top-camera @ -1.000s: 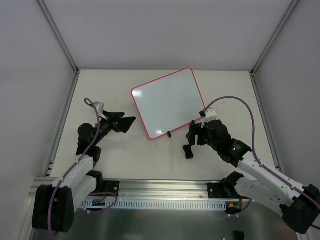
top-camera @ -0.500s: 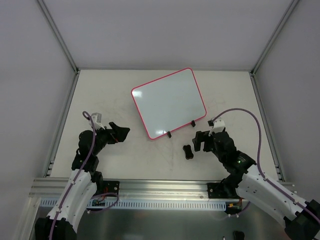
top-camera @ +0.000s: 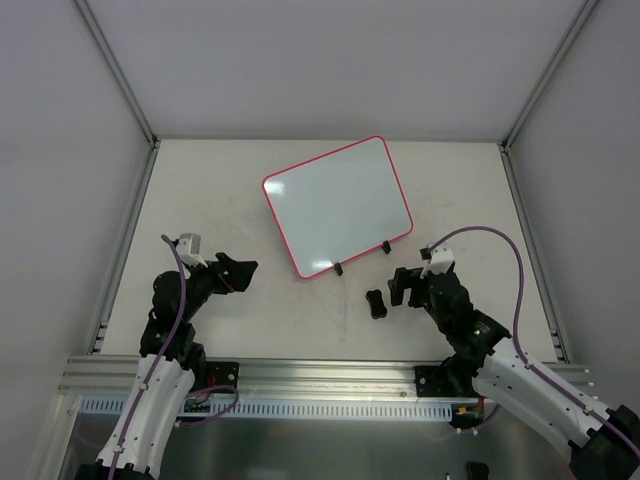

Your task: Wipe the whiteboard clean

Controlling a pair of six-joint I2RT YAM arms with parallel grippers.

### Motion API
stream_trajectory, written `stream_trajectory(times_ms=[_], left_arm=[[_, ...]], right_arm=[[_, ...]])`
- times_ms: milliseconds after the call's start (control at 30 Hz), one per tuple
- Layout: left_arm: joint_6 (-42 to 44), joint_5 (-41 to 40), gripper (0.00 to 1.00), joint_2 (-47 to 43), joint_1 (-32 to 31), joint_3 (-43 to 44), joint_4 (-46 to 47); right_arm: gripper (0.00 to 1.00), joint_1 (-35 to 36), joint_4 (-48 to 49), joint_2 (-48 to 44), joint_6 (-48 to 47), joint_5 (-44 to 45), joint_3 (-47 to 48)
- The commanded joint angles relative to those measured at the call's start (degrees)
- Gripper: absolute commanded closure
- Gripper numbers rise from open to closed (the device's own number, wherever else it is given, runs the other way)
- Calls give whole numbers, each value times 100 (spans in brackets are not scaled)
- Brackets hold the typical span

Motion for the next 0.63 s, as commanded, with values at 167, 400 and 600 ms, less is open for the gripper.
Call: stream_trajectory(times_ms=[167,400,600], left_arm=[[94,-125,1,-29,-30,-23,-113],[94,-143,1,33,-30,4,-130],[94,-143,1,42,-30,4,-130]], right_arm=[[5,-20,316,-7,-36,108,114],[5,-20,316,-95,-36,125,79],[5,-28,307,-68,-53,55,79]])
